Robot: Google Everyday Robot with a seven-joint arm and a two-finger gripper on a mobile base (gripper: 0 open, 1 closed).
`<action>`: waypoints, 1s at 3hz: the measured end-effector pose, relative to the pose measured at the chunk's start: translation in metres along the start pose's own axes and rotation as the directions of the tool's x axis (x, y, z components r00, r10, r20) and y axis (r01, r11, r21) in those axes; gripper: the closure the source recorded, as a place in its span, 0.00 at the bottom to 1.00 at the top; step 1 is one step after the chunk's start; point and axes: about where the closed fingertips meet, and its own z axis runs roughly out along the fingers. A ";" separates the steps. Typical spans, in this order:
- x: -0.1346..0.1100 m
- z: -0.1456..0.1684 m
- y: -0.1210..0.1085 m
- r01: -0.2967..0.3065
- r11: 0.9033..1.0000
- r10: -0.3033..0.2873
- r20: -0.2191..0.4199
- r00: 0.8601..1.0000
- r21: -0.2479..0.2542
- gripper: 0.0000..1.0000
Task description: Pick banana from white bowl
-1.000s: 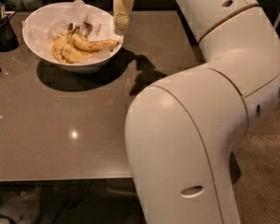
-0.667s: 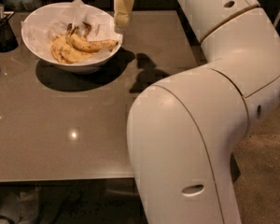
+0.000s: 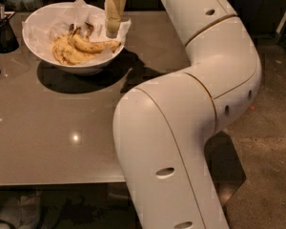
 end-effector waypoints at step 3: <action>-0.012 0.040 -0.004 -0.005 0.999 0.007 0.040 0.999 -0.049 0.51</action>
Offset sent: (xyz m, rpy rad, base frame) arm 0.0312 0.0013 -0.0026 -0.0520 0.1888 0.0408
